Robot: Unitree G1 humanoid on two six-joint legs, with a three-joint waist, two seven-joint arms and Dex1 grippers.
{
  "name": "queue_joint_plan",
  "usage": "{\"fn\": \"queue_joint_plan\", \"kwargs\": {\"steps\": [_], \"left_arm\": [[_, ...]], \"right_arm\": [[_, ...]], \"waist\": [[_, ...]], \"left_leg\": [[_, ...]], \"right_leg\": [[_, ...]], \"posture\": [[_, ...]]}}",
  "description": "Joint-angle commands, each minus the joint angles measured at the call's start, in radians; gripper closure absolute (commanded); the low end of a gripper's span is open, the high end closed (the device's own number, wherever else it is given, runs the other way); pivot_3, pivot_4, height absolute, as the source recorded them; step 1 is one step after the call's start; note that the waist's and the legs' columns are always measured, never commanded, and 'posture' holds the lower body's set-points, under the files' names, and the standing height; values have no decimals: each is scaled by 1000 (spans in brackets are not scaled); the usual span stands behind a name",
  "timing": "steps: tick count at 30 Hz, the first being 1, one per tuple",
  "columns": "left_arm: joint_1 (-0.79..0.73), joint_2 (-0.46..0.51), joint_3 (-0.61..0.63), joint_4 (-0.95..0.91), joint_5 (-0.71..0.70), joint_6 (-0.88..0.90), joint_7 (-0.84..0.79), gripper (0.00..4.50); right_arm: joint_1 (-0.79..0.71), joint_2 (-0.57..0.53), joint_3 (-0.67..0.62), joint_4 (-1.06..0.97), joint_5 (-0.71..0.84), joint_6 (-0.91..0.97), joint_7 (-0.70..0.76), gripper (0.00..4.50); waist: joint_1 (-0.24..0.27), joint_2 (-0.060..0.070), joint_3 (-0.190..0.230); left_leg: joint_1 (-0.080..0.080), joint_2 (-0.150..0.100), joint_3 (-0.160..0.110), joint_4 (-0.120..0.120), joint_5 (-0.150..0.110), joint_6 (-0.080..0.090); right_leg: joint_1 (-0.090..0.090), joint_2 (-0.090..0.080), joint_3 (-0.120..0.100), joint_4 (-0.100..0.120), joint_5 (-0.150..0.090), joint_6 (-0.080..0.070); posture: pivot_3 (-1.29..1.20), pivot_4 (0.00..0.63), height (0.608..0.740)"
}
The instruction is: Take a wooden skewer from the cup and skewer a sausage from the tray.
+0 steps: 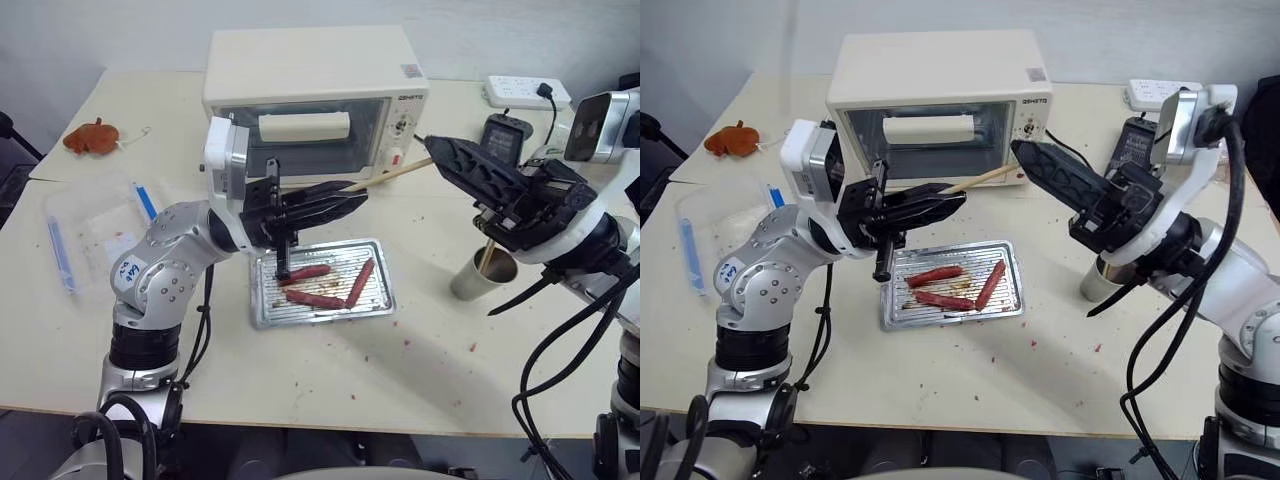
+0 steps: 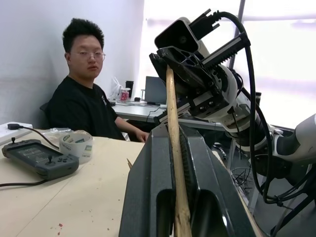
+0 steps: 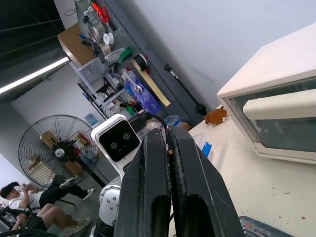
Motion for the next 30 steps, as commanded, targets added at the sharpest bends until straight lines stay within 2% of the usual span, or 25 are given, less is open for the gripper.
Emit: {"fn": "queue_joint_plan", "kwargs": {"steps": [1,6,7,10,15,16,18,20,22,24,27,30], "left_arm": [[-20,2,23,-14,-2,-11,20,4478],[-35,18,30,6,23,-20,23,4478],[-36,21,32,9,24,-20,23,4500],[-41,37,43,13,28,-20,24,4500],[-36,97,71,21,34,-15,14,4500],[-29,116,77,20,36,-12,9,4500],[-1,172,95,6,36,1,-11,4500],[48,251,126,-17,28,21,-45,4500],[105,335,163,-38,22,35,-82,4500],[150,396,197,-52,16,45,-101,4500],[228,483,274,-75,7,65,-126,4500],[316,546,357,-107,-6,81,-139,4500]], "right_arm": [[-8,0,-35,-37,18,-9,3,4500],[4,-14,-27,-41,18,2,-6,4500],[7,-15,-25,-41,18,5,-9,4019],[7,-51,-17,-33,18,27,-7,3152],[-38,-175,-5,20,-28,96,52,1570],[-60,-203,3,40,-64,119,88,1570],[-122,-269,35,80,-198,170,205,1570],[-198,-345,113,110,-411,186,390,1570],[-264,-422,260,122,-714,96,633,1570],[-316,-448,401,156,-981,-40,834,1570],[-408,-393,569,255,-1262,-222,1066,1570],[-487,-288,683,368,-1447,-370,1231,1004]], "waist": [[0,0,0],[0,0,0],[0,0,0],[0,0,0],[-1,0,0],[-1,1,1],[-3,1,1],[-8,3,2],[-16,4,2],[-22,4,2],[-27,3,2],[-34,3,3]], "left_leg": [[0,0,0,0,0,0],[0,0,0,0,0,0],[0,0,0,0,0,0],[0,0,0,0,0,0],[0,0,0,0,0,0],[0,0,0,0,0,0],[0,0,0,0,0,0],[0,0,1,0,0,0],[1,1,1,-2,0,0],[1,1,1,-4,0,0],[-1,1,1,-5,0,0],[-2,1,5,-8,0,-1]], "right_leg": [[0,0,0,0,0,0],[0,0,0,0,0,0],[0,0,0,0,0,0],[0,0,0,0,0,0],[0,0,0,-1,0,0],[0,0,0,-1,0,0],[0,0,0,-1,0,0],[-1,0,0,-1,0,-1],[-1,0,-1,-1,-1,-2],[-2,0,-4,-1,-2,-4],[-4,-1,-5,-2,-2,-4],[-9,-3,-5,0,-2,-3]], "posture": [[0,150,740],[0,150,740],[0,150,740],[0,150,740],[0,150,740],[0,150,740],[0,150,740],[0,150,740],[0,150,740],[0,150,740],[0,150,740],[0,150,740]]}}
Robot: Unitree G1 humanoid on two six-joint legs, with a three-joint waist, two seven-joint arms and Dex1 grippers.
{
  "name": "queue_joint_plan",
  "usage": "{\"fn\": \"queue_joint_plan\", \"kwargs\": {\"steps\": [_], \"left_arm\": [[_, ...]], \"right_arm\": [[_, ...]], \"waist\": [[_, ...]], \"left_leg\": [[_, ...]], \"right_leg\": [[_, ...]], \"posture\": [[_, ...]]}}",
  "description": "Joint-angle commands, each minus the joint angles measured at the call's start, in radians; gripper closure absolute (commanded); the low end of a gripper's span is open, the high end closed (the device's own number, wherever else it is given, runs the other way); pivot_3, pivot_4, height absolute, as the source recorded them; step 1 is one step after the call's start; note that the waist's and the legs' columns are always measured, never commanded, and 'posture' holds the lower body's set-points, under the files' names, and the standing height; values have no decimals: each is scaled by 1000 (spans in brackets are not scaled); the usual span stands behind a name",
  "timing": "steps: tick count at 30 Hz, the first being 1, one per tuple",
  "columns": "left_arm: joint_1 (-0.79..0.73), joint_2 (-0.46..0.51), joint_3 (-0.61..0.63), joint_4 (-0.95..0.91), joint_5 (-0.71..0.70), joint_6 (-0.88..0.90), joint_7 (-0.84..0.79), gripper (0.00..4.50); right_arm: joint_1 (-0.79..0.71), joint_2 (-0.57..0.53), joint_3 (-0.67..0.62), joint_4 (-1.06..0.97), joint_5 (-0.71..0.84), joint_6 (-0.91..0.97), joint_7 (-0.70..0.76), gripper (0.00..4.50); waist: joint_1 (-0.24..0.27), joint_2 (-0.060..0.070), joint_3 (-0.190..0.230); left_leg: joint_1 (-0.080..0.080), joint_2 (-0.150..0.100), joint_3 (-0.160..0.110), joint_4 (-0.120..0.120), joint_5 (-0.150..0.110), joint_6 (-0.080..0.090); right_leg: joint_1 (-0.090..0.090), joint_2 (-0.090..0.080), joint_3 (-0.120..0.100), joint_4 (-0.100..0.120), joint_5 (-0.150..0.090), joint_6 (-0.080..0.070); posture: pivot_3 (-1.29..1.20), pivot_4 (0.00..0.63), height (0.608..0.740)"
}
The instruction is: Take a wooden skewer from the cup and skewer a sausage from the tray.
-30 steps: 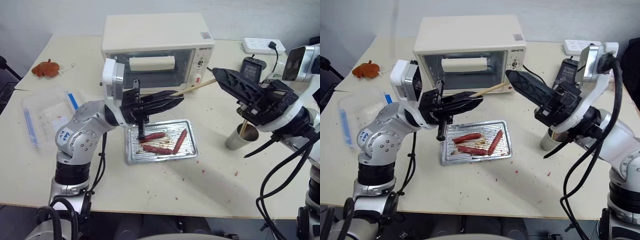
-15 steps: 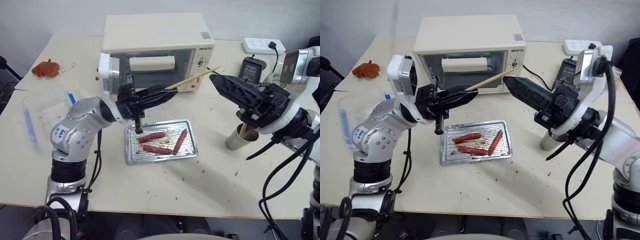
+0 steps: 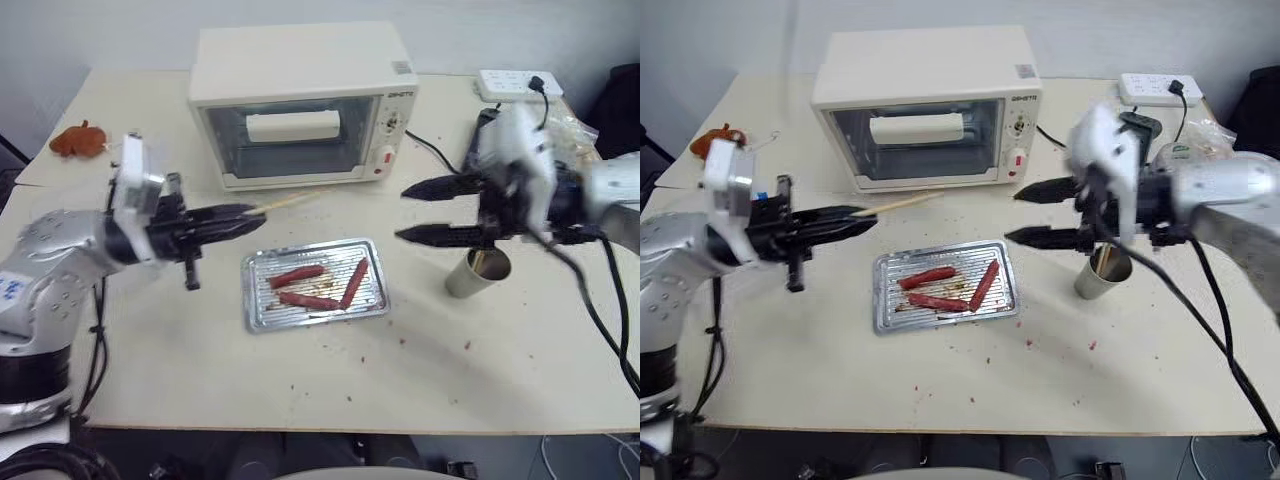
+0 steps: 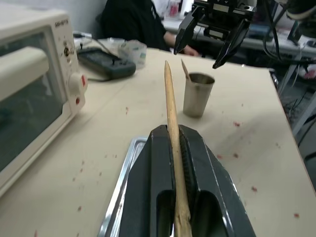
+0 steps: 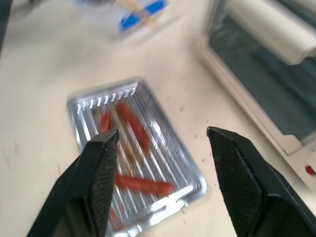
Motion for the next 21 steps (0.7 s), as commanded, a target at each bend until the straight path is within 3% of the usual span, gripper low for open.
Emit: {"fn": "queue_joint_plan", "kwargs": {"steps": [1,3,7,15,18,21], "left_arm": [[66,52,105,-70,-28,14,-16,4500],[114,68,145,-103,-41,28,-13,4500],[188,63,202,-194,-91,62,24,4500],[251,55,239,-286,-163,93,93,4500],[252,55,238,-291,-174,91,110,4500],[252,55,231,-291,-178,82,118,4500]], "right_arm": [[-68,86,85,95,-202,-192,192,689],[-91,155,133,180,-324,-353,256,30],[-133,302,202,358,-473,-602,363,30],[-187,505,236,651,-610,-845,443,30],[-197,537,234,719,-639,-897,463,629],[-193,556,234,756,-658,-926,469,1523]], "waist": [[-3,0,0],[0,0,0],[1,0,1],[1,-1,1],[-1,-1,1],[-2,-1,1]], "left_leg": [[0,0,1,-1,0,0],[0,1,1,-3,0,-1],[-1,2,1,-4,0,-2],[0,2,0,-3,4,-11],[1,2,0,-3,4,-11],[2,2,-1,-3,5,-12]], "right_leg": [[-2,0,0,1,0,0],[-4,0,-1,2,-1,-1],[-4,0,-2,2,-1,-2],[-3,0,-2,4,-1,-2],[-4,0,-3,6,-1,-2],[-3,0,-3,8,-1,-3]], "posture": [[0,150,740],[0,150,740],[0,150,740],[0,150,740],[0,150,740],[0,150,740]]}}
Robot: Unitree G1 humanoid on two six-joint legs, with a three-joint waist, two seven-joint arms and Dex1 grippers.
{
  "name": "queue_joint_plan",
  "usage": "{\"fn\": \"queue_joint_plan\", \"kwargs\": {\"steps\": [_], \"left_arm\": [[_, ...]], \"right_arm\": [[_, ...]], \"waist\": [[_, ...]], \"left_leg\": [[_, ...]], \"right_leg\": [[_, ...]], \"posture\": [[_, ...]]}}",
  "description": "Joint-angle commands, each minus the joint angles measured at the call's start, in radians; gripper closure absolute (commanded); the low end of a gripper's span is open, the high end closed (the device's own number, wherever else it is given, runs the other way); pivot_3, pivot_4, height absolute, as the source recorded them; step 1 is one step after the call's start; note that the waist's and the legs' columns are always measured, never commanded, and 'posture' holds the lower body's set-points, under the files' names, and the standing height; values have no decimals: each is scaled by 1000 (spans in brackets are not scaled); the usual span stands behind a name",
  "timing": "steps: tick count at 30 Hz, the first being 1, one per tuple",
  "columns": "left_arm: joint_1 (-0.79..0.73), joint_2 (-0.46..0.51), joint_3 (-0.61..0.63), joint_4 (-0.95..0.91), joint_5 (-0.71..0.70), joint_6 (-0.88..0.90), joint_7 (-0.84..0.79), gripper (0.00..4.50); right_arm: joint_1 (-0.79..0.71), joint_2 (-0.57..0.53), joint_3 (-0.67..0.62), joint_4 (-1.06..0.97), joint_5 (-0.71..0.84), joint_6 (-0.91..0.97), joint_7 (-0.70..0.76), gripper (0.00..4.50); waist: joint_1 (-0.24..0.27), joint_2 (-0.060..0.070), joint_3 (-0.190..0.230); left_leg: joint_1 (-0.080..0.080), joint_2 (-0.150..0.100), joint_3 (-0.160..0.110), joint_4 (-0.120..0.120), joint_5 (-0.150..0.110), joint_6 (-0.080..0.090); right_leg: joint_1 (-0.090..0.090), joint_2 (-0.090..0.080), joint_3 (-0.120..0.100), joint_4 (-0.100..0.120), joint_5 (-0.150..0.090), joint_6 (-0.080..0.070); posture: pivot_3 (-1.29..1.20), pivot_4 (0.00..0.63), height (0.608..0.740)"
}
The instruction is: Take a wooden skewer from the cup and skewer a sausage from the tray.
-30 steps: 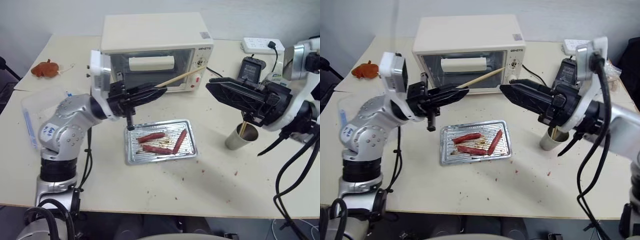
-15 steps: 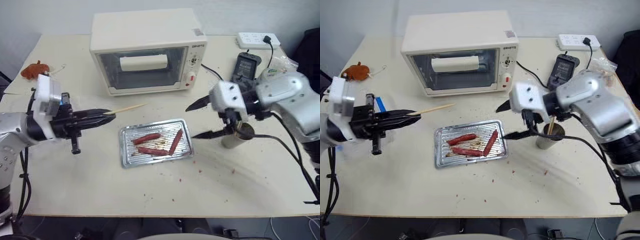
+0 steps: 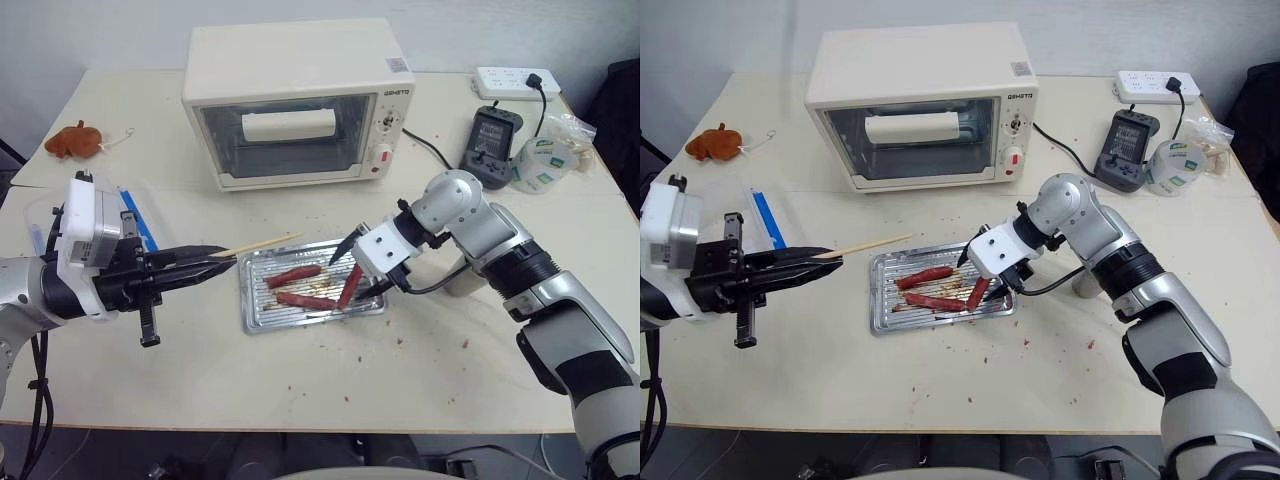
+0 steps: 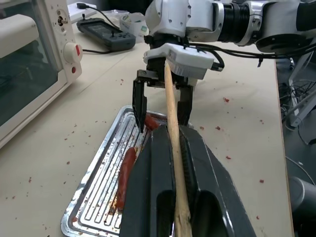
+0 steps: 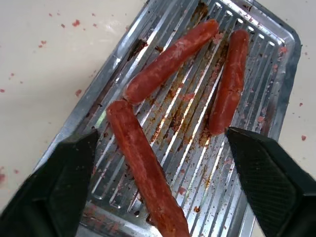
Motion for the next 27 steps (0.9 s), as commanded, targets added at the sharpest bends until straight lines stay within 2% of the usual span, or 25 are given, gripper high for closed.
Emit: {"fn": "queue_joint_plan", "kwargs": {"steps": [1,10,20,23,27], "left_arm": [[-3,1,18,-28,-19,-19,12,4500],[-31,4,-14,-2,-5,-49,5,4500],[-34,0,-31,1,2,-68,5,4500],[-33,-2,-30,-2,1,-72,9,4500],[-28,-3,-26,-5,1,-76,12,4500]], "right_arm": [[-14,19,-12,30,-17,-52,52,1523],[-7,42,-7,91,-57,-101,51,1523],[-17,82,-3,162,-89,-119,55,1523],[-15,84,0,169,-88,-116,67,2110],[-14,85,7,178,-78,-99,69,3378]], "waist": [[-1,0,0],[-23,0,0],[-24,0,0],[-24,0,0],[-24,0,0]], "left_leg": [[0,0,0,0,0,0],[0,0,0,0,1,-1],[3,0,0,3,1,-1],[3,0,0,4,1,-1],[3,0,0,7,1,-1]], "right_leg": [[0,0,0,0,0,0],[0,0,0,2,0,0],[1,0,0,6,0,-1],[1,1,0,9,0,-1],[1,1,0,11,0,-1]], "posture": [[0,150,740],[0,150,740],[0,150,740],[0,150,740],[0,150,740]]}}
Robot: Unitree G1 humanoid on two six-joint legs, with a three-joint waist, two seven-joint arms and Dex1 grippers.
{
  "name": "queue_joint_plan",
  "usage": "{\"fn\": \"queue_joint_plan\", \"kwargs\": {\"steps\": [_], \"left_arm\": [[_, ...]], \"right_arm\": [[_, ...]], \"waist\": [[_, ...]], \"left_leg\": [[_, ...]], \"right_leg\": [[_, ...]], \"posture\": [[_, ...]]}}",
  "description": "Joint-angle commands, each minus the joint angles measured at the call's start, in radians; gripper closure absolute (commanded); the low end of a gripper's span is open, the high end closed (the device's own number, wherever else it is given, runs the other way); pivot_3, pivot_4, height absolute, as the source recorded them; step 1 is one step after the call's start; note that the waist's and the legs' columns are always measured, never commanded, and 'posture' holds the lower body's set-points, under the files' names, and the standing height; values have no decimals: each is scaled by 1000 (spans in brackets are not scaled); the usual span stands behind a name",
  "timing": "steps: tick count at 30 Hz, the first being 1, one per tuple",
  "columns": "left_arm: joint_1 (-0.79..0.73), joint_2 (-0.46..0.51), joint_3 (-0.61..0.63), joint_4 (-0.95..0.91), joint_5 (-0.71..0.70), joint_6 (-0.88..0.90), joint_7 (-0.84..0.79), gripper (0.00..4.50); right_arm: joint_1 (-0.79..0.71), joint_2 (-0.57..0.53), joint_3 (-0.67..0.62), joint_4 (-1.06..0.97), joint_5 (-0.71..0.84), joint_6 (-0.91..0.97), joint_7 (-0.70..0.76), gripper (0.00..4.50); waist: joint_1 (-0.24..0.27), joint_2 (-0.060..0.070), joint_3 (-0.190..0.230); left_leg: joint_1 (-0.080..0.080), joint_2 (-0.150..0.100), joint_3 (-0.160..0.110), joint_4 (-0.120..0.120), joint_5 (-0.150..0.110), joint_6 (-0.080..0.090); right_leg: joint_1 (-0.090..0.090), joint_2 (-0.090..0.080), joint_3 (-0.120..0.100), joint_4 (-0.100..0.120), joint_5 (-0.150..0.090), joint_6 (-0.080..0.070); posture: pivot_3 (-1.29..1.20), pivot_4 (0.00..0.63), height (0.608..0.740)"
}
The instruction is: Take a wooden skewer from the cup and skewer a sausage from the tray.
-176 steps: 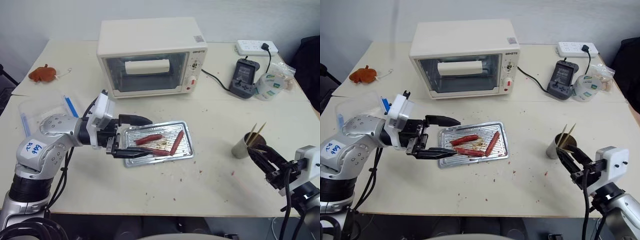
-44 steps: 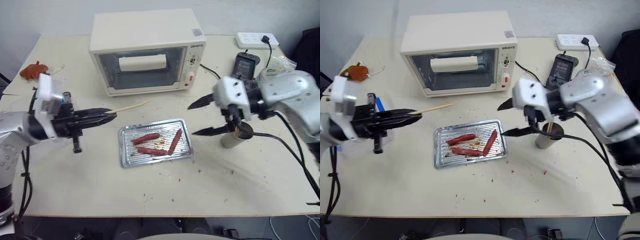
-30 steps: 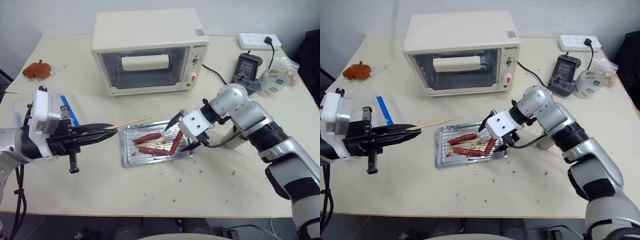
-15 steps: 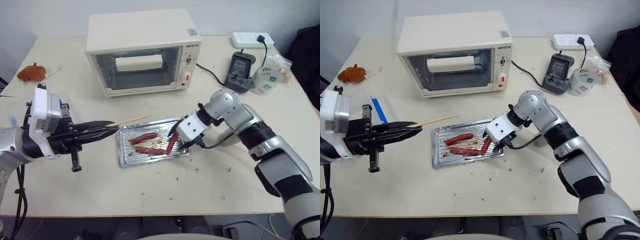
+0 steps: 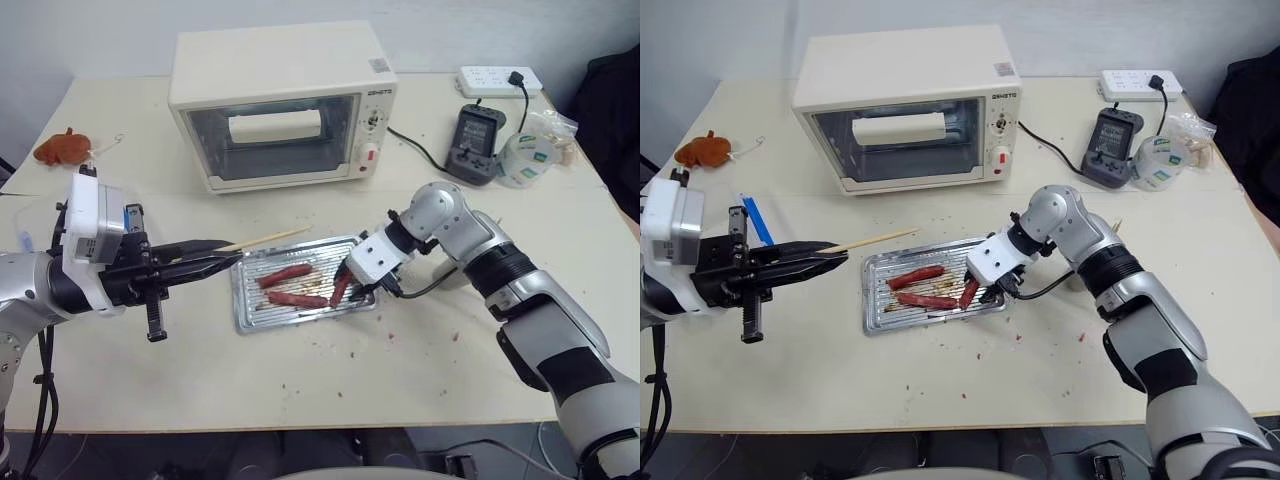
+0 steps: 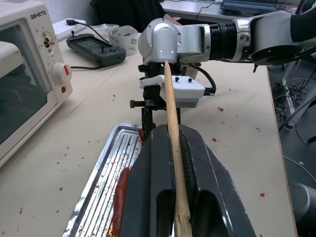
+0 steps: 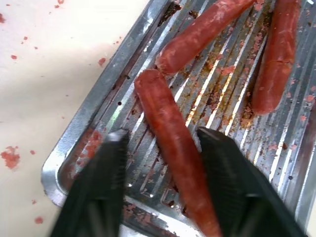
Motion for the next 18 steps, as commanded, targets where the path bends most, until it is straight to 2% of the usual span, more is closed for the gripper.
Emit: {"fn": "queue_joint_plan", "kwargs": {"steps": [1,18], "left_arm": [[-1,-1,15,-12,0,-22,4,4500],[-60,1,-46,18,14,-43,-4,4500]], "right_arm": [[1,6,9,2,-1,13,61,3671],[19,2,-6,-11,7,68,61,3671]], "waist": [[0,0,0],[1,0,0]], "left_leg": [[0,0,0,0,0,0],[0,0,-1,4,0,0]], "right_leg": [[0,0,0,1,0,0],[0,0,0,5,0,-1]], "posture": [[0,150,740],[0,150,740]]}}
